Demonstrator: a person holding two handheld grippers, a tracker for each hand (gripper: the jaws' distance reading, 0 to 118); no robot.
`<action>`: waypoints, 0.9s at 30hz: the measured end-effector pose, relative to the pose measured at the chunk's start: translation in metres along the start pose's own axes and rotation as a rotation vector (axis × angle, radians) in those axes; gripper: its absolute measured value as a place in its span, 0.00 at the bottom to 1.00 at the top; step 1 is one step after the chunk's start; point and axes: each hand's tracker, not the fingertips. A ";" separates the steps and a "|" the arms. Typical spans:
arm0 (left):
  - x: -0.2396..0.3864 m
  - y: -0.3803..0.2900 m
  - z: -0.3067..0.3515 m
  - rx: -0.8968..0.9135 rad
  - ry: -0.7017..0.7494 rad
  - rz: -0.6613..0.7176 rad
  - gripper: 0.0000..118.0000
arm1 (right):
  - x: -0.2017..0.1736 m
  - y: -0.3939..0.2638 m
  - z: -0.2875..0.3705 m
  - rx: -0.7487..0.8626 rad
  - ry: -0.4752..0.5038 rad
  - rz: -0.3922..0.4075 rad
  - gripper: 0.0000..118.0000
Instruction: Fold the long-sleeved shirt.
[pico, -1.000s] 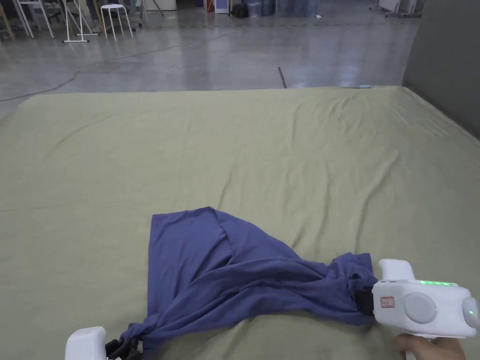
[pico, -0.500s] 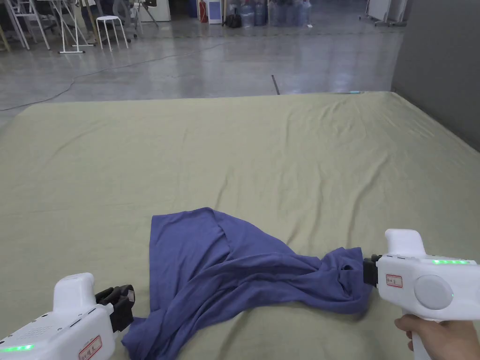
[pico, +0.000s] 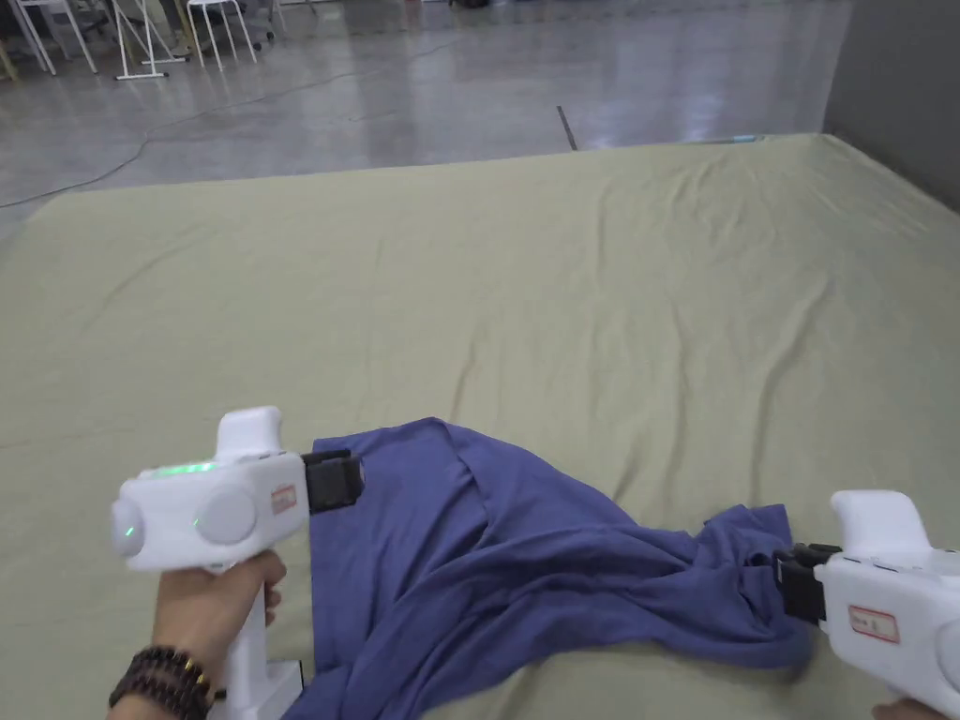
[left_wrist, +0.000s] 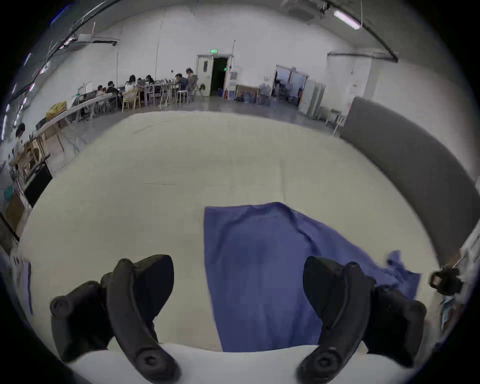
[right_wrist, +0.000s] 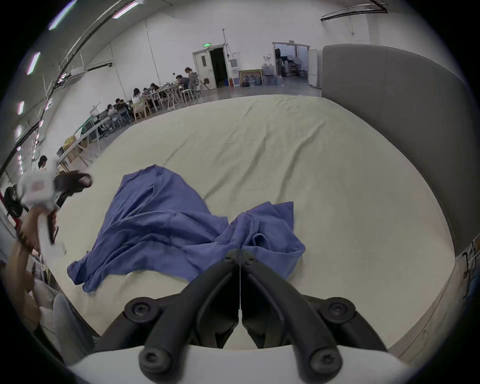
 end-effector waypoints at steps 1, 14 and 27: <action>-0.003 0.013 -0.028 -0.029 0.032 -0.036 0.93 | 0.000 0.000 -0.006 -0.009 -0.001 0.000 0.03; 0.000 0.035 -0.154 -0.122 0.031 -0.173 0.36 | 0.017 -0.008 -0.054 -0.116 -0.037 -0.031 0.03; 0.010 0.040 -0.082 -0.041 -0.012 -0.187 0.00 | -0.025 0.053 -0.075 -0.153 0.124 0.118 0.86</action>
